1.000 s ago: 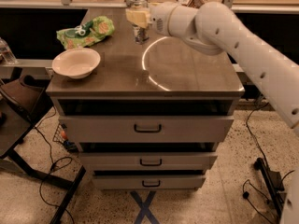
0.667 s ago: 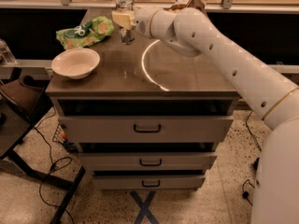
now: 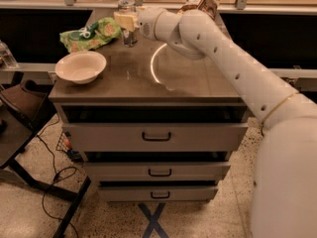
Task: Move redbull can near green rice chip bag
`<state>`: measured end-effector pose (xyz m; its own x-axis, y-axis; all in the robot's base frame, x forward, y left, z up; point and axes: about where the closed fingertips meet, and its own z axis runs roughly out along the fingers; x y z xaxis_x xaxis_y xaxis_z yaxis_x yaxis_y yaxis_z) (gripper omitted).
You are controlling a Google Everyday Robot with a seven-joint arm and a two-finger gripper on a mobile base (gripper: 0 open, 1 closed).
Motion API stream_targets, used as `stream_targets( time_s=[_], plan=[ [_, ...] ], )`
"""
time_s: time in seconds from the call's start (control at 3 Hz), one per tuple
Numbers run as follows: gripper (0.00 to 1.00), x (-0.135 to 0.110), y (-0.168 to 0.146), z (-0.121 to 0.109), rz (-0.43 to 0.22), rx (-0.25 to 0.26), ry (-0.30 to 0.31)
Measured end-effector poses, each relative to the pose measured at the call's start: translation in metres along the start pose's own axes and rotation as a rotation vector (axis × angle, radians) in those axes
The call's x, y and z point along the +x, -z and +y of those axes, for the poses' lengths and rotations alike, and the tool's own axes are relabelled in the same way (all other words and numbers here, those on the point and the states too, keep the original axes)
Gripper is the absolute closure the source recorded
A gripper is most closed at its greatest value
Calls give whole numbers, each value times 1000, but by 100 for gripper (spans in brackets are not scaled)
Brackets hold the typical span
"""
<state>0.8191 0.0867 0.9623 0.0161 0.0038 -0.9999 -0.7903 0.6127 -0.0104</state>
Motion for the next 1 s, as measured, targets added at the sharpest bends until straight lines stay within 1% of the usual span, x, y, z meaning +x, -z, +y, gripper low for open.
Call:
stream_targets(
  time_s=[0.33, 0.67, 1.0],
  plan=[
    [100, 10, -29, 4, -29, -73, 7],
    [100, 20, -46, 12, -12, -124, 28],
    [100, 33, -54, 20, 44, -152, 67]
  ],
)
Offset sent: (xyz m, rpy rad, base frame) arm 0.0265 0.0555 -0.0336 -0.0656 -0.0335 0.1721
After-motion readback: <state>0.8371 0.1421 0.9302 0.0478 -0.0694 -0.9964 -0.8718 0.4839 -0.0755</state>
